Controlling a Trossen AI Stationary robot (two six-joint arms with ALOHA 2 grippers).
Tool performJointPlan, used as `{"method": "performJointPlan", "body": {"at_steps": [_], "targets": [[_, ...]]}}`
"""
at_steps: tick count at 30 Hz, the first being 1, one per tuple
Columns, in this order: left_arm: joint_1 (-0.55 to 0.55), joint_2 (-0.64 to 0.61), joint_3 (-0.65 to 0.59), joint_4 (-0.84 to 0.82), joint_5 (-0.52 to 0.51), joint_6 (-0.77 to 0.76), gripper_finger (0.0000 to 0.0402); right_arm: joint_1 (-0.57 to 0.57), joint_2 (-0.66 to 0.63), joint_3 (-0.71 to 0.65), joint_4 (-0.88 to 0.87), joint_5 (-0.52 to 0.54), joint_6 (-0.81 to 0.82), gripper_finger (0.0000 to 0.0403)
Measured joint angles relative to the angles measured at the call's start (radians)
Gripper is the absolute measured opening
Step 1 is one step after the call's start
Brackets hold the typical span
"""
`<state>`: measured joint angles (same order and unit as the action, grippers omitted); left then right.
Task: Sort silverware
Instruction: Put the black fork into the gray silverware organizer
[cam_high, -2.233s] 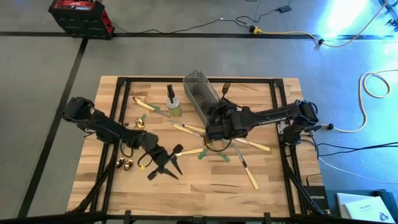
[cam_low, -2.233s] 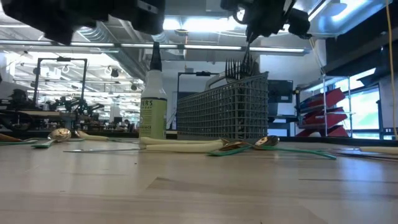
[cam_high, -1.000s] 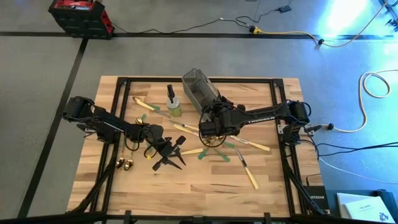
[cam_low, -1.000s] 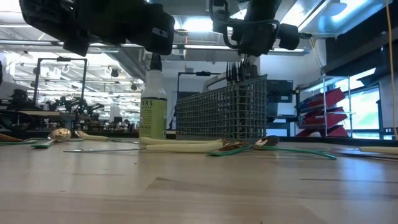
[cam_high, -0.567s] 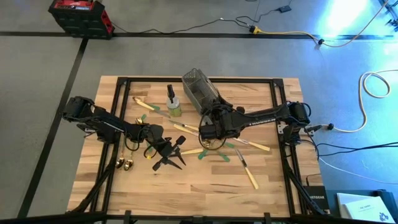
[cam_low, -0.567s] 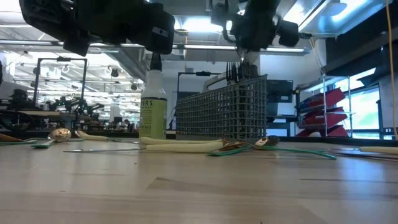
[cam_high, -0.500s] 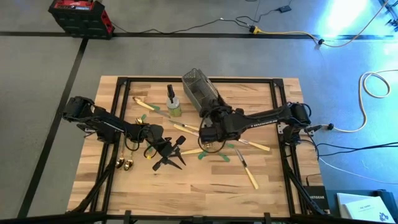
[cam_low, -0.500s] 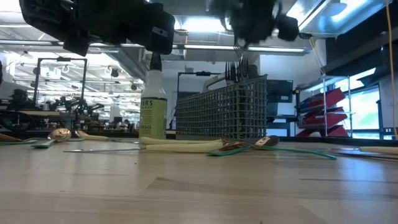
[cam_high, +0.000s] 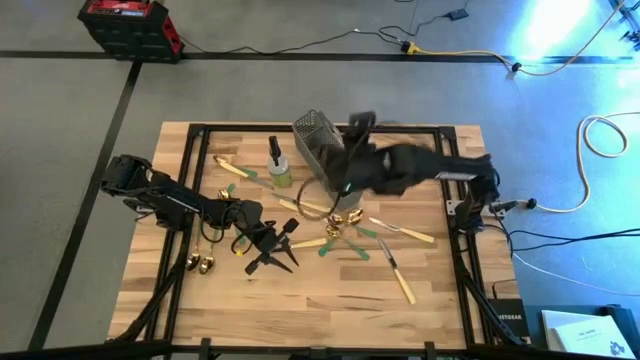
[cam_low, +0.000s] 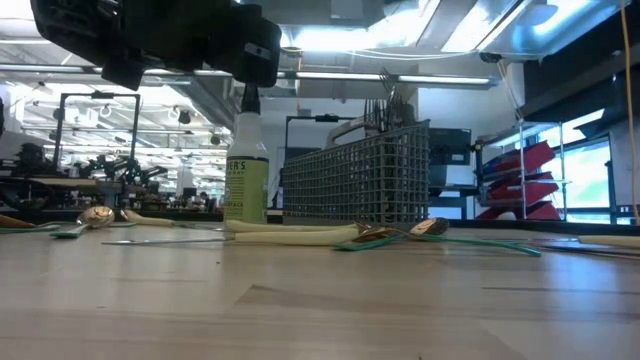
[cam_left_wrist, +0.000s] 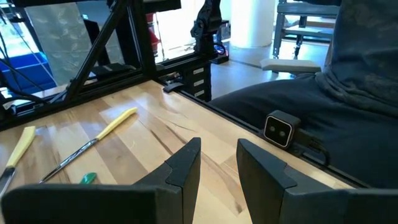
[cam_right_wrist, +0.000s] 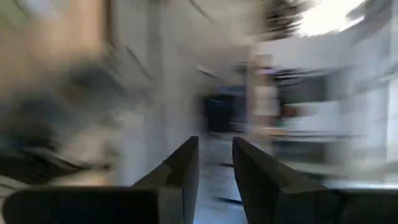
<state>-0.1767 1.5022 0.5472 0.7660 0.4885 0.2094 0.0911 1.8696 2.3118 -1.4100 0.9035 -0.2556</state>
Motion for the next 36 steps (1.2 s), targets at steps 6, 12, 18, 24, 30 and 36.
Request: {"method": "performJointPlan", "body": {"at_steps": [6, 12, 18, 24, 30, 36], "targets": [[0.0, 0.0, 0.0, 0.001, 0.0, 0.004, 0.009, -0.141, -0.056, -0.01, -0.051, -0.395, 0.573, 0.008], [0.0, 0.0, 0.0, 0.003, 0.0, 0.006, 0.009, -0.2, -0.056, -0.1, -0.072, -0.504, 0.712, 0.008], [0.0, 0.0, 0.0, 0.0, 0.0, 0.007, 0.009, -0.213, -0.054, -0.211, -0.066, -0.499, 0.766, 0.008], [-0.001, 0.0, 0.0, -0.001, 0.0, -0.003, 0.009, -0.223, -0.053, -0.291, 0.0, -0.44, 0.799, 0.008], [-0.019, 0.0, 0.0, -0.001, 0.001, -0.019, 0.009, -0.225, -0.052, -0.315, 0.026, -0.395, 0.81, 0.008], [-0.04, 0.0, 0.0, -0.001, 0.003, -0.019, 0.009, -0.226, -0.053, -0.337, 0.032, -0.353, 0.834, 0.008]]}}
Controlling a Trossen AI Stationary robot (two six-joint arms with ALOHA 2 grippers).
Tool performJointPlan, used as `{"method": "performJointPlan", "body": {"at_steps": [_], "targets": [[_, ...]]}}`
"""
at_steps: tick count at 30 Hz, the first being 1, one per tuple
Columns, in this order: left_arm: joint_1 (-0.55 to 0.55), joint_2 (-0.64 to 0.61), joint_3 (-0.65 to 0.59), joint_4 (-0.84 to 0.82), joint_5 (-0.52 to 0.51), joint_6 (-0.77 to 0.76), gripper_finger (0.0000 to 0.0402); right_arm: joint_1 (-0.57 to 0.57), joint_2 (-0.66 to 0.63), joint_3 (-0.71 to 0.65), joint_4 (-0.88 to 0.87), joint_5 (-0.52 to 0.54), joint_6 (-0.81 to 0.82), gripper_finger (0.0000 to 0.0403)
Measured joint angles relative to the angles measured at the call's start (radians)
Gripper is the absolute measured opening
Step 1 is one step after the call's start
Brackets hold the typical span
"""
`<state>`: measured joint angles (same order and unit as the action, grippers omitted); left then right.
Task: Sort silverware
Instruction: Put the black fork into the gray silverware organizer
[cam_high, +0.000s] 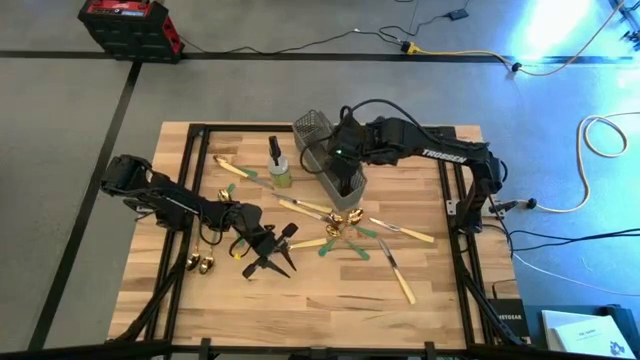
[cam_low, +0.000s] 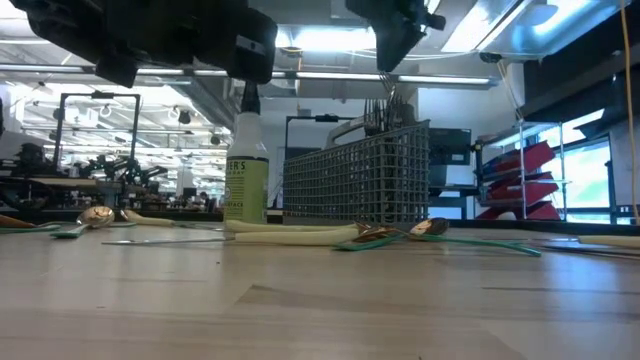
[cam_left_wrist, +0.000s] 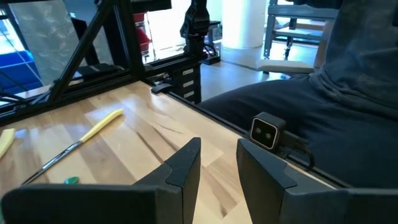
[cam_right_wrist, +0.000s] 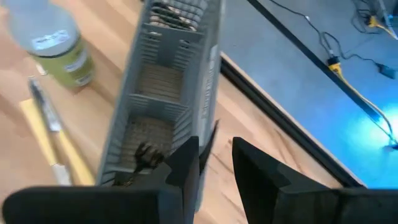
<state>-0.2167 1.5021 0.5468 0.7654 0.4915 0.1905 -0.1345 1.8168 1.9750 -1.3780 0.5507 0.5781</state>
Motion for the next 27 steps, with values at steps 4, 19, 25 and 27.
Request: {"method": "performJointPlan", "body": {"at_steps": [4, 19, 25, 27], "targets": [[-0.015, 0.0, 0.0, 0.0, 0.0, -0.01, 0.009, 0.001, 0.0, -0.031, 0.047, 0.003, 0.001, 0.0073], [-0.096, 0.0, 0.0, -0.024, -0.002, -0.034, 0.009, 0.004, 0.0, -0.066, 0.104, 0.022, 0.028, 0.0002], [-0.125, 0.0, 0.0, -0.033, -0.005, -0.048, 0.009, 0.018, 0.0, -0.061, 0.097, 0.023, 0.044, 0.0], [-0.131, 0.0, 0.0, -0.033, -0.005, -0.047, 0.009, 0.029, 0.0, -0.047, 0.092, 0.025, 0.043, 0.0]]}}
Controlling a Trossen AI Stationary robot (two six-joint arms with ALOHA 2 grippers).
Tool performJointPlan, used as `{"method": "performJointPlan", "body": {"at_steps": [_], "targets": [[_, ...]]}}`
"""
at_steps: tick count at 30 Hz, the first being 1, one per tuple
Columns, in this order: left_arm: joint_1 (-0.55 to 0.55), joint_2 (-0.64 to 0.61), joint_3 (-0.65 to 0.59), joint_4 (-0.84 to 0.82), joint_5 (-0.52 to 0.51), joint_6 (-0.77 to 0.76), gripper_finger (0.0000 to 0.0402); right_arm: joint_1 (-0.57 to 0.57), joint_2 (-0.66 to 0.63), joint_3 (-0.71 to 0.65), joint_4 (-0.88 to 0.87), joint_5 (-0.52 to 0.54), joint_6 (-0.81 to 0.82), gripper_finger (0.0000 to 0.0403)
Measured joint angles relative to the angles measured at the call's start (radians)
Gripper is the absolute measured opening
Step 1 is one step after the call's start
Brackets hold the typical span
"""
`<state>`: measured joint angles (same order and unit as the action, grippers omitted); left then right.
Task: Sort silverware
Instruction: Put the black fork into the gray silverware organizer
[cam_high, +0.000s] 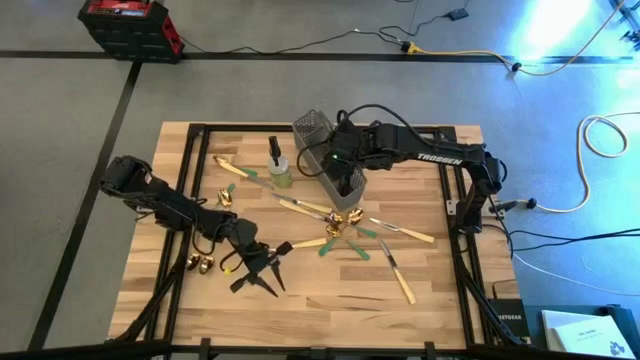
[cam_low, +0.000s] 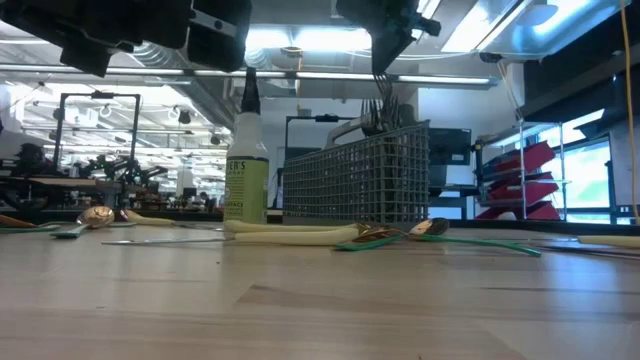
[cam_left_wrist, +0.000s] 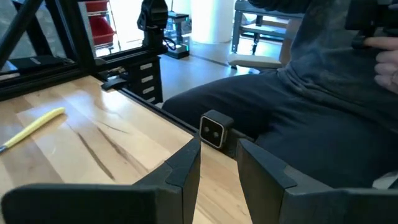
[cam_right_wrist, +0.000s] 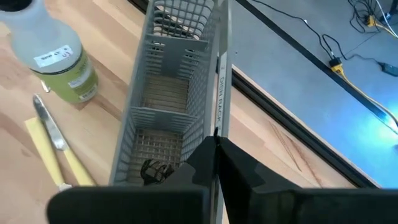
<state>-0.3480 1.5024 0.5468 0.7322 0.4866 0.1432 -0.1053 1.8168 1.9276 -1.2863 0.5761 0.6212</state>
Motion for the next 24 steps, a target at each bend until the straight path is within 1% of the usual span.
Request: {"method": "performJointPlan", "body": {"at_steps": [5, 8, 13, 16, 17, 21, 24], "targets": [[-0.005, 0.0, 0.0, 0.0, -0.02, 0.0, 0.009, 0.039, -0.005, 0.056, -0.022, 0.043, 0.002, 0.0], [-0.005, 0.0, 0.0, 0.001, -0.023, 0.002, 0.009, 0.057, -0.006, 0.08, -0.036, 0.044, 0.002, 0.0], [-0.005, 0.0, 0.0, 0.009, -0.027, 0.014, 0.009, 0.062, -0.006, 0.083, -0.092, 0.072, 0.006, 0.0], [-0.005, 0.0, 0.0, 0.009, -0.029, 0.013, 0.009, 0.062, -0.011, 0.083, -0.095, 0.128, 0.017, 0.0], [-0.005, 0.0, 0.0, 0.009, -0.029, 0.013, 0.009, 0.062, -0.013, 0.083, -0.087, 0.132, 0.019, 0.0], [-0.005, 0.0, 0.0, 0.003, -0.029, 0.014, 0.009, 0.067, -0.017, 0.084, -0.02, 0.07, -0.046, 0.0], [-0.005, 0.0, 0.0, 0.003, -0.029, 0.013, 0.009, 0.085, -0.016, 0.084, -0.014, 0.061, -0.08, 0.0]]}}
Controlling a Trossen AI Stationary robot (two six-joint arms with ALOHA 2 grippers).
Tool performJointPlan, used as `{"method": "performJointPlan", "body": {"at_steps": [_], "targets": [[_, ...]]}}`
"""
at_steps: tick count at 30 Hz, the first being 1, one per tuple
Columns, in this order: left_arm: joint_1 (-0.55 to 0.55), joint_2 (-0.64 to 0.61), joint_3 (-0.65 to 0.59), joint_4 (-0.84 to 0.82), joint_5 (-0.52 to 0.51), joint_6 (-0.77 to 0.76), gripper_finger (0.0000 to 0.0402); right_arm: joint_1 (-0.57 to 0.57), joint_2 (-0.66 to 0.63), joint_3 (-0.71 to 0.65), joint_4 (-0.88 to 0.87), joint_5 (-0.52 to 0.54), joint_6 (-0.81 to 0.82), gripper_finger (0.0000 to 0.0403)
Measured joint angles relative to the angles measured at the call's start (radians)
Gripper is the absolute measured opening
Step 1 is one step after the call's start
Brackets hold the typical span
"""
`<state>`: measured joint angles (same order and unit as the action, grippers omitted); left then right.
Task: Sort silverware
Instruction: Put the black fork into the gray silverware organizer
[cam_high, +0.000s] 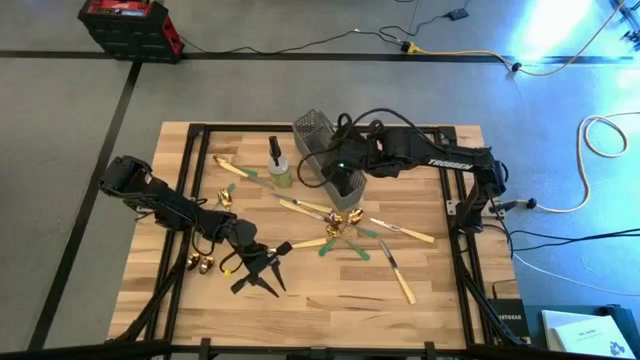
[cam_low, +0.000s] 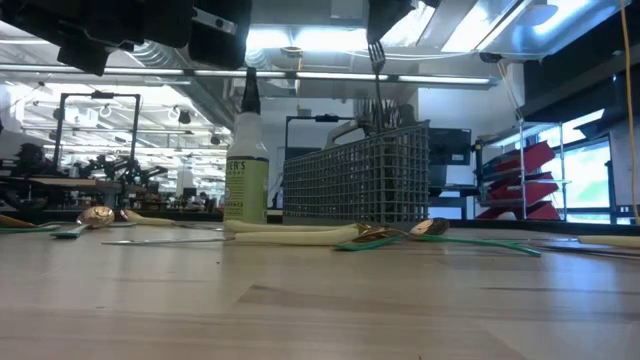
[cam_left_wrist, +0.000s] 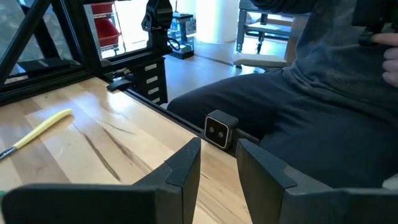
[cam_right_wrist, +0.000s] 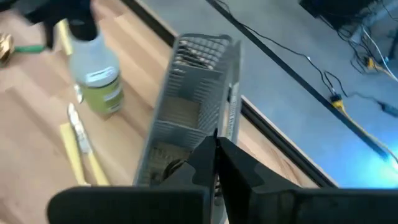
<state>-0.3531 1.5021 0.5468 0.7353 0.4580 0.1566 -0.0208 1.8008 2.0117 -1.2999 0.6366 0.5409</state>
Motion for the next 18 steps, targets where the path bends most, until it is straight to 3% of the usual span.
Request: {"method": "performJointPlan", "body": {"at_steps": [18], "targets": [[0.0, 0.0, 0.0, 0.001, 0.0, 0.0, 0.009, 0.041, -0.032, -0.01, 0.028, -0.029, -0.195, 0.0]]}}
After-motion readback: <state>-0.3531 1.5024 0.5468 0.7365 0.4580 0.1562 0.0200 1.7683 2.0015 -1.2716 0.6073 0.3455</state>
